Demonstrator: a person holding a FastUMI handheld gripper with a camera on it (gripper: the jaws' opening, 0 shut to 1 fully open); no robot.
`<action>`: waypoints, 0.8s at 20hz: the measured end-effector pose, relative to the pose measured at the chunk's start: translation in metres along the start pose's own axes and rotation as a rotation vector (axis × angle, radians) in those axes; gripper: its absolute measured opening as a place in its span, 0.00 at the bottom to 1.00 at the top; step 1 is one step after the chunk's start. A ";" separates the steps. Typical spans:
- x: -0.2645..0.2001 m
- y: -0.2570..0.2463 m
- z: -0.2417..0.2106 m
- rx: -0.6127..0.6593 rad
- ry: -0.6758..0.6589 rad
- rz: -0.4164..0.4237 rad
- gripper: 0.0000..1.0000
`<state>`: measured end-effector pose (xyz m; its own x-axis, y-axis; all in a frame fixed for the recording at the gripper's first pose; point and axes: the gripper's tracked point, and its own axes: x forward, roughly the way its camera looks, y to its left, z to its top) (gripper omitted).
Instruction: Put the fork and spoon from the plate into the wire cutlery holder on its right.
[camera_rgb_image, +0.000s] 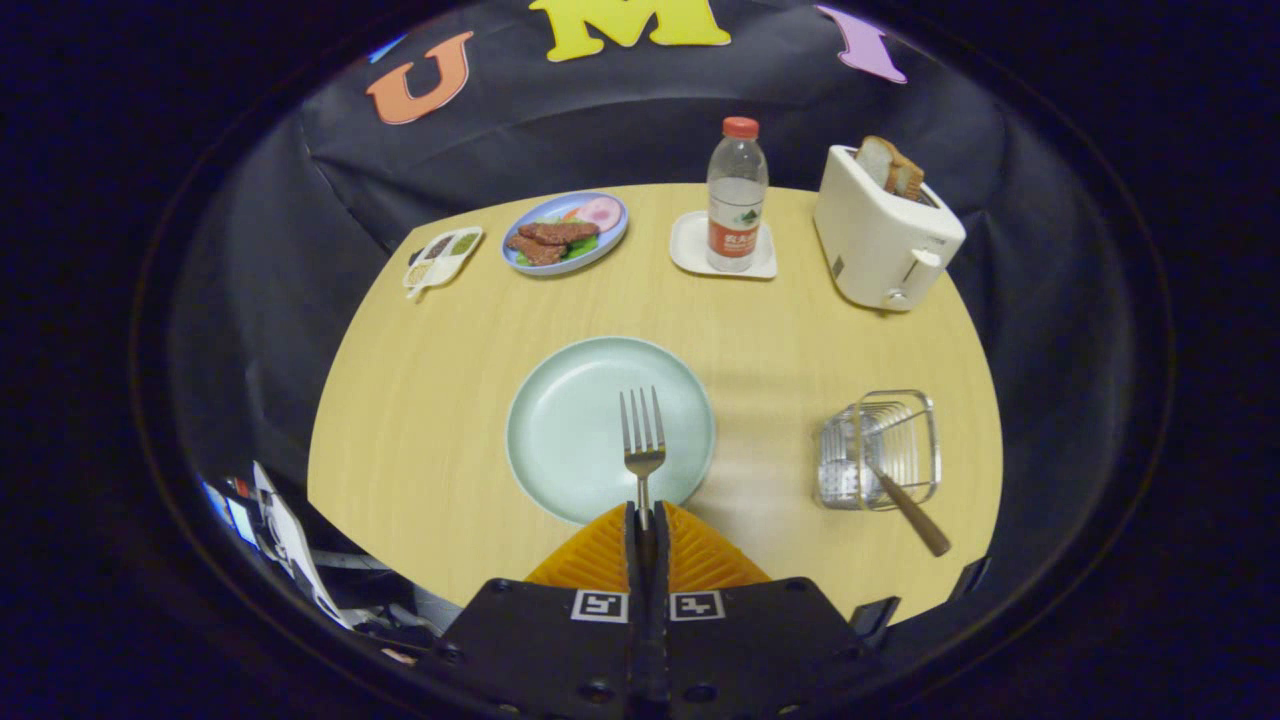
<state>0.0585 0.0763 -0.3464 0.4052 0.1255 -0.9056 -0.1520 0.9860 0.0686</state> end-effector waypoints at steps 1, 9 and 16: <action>-0.009 -0.012 0.007 -0.001 -0.008 -0.001 0.00; -0.075 -0.125 0.010 0.024 0.022 -0.092 0.01; -0.079 -0.180 -0.013 0.119 0.181 -0.095 0.01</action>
<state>0.0421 -0.1121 -0.2926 0.2429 0.0201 -0.9698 -0.0095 0.9998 0.0183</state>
